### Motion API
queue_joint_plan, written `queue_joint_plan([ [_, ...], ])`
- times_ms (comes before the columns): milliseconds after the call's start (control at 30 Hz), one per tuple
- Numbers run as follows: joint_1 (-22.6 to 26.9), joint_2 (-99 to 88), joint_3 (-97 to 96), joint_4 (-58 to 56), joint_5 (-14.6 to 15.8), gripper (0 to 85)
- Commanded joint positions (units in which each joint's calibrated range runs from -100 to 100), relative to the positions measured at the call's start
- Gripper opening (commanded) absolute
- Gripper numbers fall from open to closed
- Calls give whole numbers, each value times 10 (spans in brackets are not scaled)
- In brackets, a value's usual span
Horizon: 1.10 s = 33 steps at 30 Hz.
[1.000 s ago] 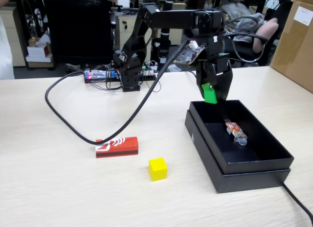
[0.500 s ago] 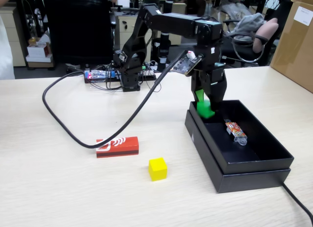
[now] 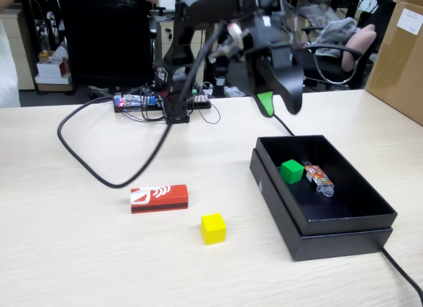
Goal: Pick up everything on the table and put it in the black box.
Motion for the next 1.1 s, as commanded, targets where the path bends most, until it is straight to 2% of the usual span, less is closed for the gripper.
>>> queue_joint_plan([
  [0,-34,-53,19,-2,-23,327],
  [100,-75,-53,-49,-2,-46,391],
  [333,-142,50,-193,8,-84,416],
  [500,-165,147,-185,30,-89,416],
  [1067,-181,348,-56,56,-90,416],
])
